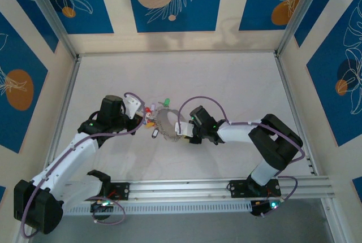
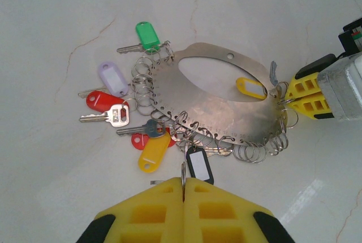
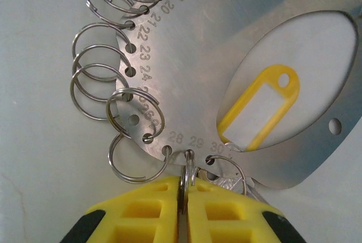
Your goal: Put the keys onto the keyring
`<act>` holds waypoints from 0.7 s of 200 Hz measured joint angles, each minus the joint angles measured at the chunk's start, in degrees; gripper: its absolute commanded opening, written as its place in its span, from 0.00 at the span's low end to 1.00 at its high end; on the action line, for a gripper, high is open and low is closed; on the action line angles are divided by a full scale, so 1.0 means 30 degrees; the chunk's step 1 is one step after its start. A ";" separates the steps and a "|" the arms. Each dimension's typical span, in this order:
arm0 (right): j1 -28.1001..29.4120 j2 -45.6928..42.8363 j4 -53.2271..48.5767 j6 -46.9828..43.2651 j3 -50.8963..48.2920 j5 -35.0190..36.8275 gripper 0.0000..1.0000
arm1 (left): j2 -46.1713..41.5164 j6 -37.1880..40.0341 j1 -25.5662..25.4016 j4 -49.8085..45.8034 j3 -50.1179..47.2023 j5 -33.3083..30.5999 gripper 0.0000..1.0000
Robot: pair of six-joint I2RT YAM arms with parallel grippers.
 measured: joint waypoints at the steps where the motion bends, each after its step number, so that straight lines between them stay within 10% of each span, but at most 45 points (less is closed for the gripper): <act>1: 0.0000 0.0000 0.0007 -0.0007 0.0000 0.0000 0.13 | 0.0000 0.0000 0.0000 0.0000 0.0000 0.0000 0.00; 140: 0.0087 -0.2470 0.1610 -0.1333 -0.2441 -0.1042 0.00 | -0.0022 -0.0007 0.0000 0.0321 -0.0022 0.0685 0.00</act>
